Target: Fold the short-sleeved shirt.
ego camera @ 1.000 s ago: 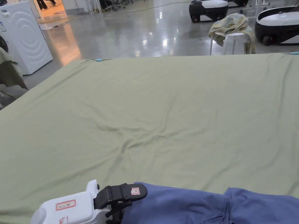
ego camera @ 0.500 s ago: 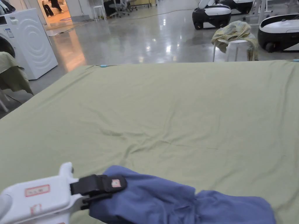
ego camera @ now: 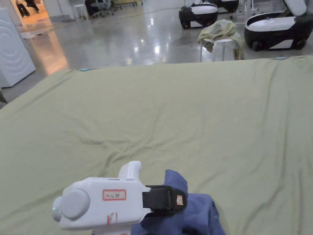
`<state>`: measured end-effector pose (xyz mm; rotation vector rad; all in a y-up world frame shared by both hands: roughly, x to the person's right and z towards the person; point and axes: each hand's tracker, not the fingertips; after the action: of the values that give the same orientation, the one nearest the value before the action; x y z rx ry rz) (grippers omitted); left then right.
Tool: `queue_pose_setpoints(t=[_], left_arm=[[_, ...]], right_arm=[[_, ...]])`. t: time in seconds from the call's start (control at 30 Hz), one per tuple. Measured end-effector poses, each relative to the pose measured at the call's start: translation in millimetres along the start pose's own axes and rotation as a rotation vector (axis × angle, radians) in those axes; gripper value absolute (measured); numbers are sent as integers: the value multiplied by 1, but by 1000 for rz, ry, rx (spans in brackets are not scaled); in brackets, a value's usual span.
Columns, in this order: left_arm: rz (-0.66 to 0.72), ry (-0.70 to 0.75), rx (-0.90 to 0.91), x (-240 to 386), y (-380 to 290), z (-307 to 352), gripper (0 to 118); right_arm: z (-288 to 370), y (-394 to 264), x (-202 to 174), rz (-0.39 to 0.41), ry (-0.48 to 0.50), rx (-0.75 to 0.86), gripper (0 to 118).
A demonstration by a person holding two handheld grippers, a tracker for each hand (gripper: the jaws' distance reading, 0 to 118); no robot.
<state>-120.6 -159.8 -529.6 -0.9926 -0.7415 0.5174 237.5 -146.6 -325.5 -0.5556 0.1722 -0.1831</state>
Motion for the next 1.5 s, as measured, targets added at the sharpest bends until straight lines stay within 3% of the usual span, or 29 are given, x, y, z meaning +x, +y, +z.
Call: queue_pose_setpoints(t=[0.1, 0.17, 0.27, 0.3, 0.33, 0.37, 0.47, 0.53, 0.63, 0.73, 0.8, 0.83, 0.9, 0.97, 1.07, 1.17, 1.3, 1.5], left_arm=[[-95, 32, 42, 14, 0, 4, 63], [-179, 11, 118, 22, 3, 23, 63], [-64, -82, 194, 11, 3, 39, 60], [-26, -102, 205, 6, 0, 34, 40], [-39, -92, 180, 3, -2, 23, 9], [-37, -52, 173, 2, -8, 11, 5], [-38, -38, -35, -7, -25, -46, 5], [-29, 63, -116, -13, -37, -73, 5], [-12, 52, -33, -11, -35, -73, 4], [-24, 31, 12, 0, -27, -51, 4], [-49, -29, 73, 5, -18, -23, 6], [-50, -42, 101, 5, -14, -8, 17], [-39, -18, 197, 5, -11, 27, 66], [-45, 9, 250, -5, -10, 56, 67], [46, -41, 260, -35, -17, 90, 67], [149, -58, 285, -69, -28, 106, 67], [299, -158, 233, -106, -35, 94, 67], [318, -188, 67, -146, -35, 56, 67]], right_arm=[[0, -3, 4, -9, -12, -3, 0], [-1, -4, 7, -25, -19, -9, 0], [-6, -6, 11, -49, -18, -24, 0], [-7, -7, 11, -57, -16, -26, 0], [-8, -8, 11, -65, -14, -28, 0], [-8, -8, 10, -74, -8, -31, 0], [-9, -8, 7, -82, 10, -39, 0], [-11, -8, 3, -68, 13, -46, 0], [-20, -7, -5, -59, 34, -63, 0], [-54, -2, -13, -115, 159, -133, 0], [-83, 7, -26, -63, 202, -184, 0], [-97, 12, -34, -36, 222, -199, 0], [-124, 22, -47, -7, 278, -233, 0], [-153, 28, -56, 14, 287, -302, 0], [-190, 23, -64, 123, 175, -405, 0], [-192, 26, -66, 67, 164, -413, 0], [-192, 28, -70, 124, 159, -435, 0], [-190, 25, -69, 118, 152, -424, 0]])
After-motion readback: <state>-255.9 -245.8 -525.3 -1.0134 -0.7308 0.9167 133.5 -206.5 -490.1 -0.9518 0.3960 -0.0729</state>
